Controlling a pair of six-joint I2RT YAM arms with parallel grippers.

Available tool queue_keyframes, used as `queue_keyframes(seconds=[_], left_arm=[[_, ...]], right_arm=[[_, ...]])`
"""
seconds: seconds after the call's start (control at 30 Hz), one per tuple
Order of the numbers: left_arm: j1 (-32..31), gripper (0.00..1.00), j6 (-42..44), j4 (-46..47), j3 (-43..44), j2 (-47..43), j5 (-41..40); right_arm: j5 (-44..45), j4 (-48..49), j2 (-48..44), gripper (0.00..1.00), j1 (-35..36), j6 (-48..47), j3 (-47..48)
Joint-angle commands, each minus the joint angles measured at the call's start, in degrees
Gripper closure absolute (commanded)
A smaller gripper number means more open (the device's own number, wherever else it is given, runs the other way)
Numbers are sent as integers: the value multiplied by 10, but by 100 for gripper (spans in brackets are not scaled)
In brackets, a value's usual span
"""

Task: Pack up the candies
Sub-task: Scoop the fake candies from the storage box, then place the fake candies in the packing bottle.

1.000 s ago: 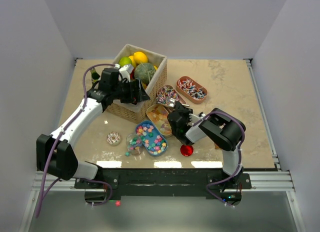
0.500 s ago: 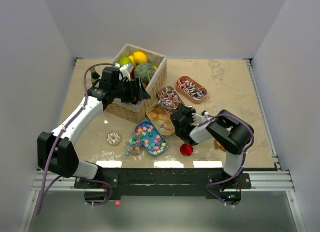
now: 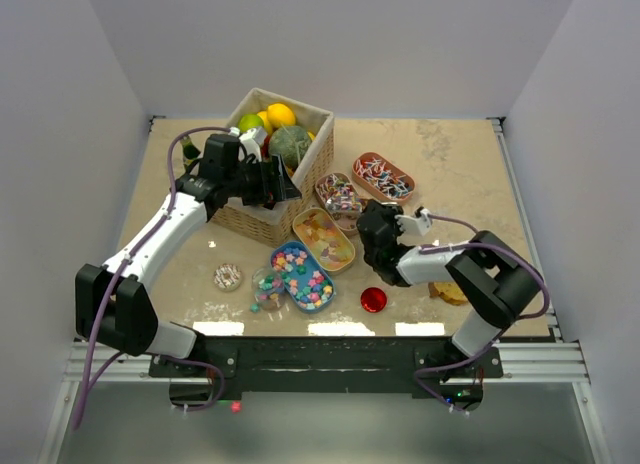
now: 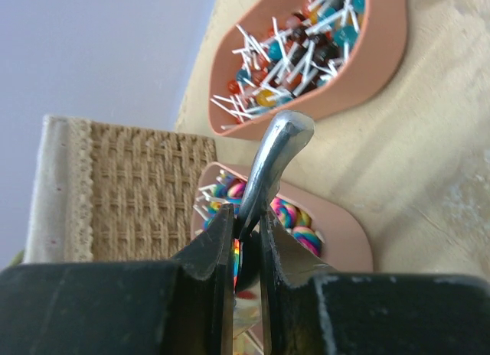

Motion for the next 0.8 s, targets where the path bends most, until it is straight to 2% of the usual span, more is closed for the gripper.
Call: queue_keyframes(seconds=[0.0, 0.37, 0.53, 0.77], left_arm=[[3, 7, -7, -37, 10, 5, -12], [3, 7, -1, -56, 19, -24, -29], [4, 6, 1, -76, 24, -37, -43], [5, 6, 7, -98, 47, -53, -69]], right_arm=[[-1, 2, -59, 100, -15, -61, -5], [-104, -65, -259, 100, -30, -191, -16], [-163, -140, -348, 100, -29, -199, -5], [-266, -197, -408, 100, -30, -188, -5]])
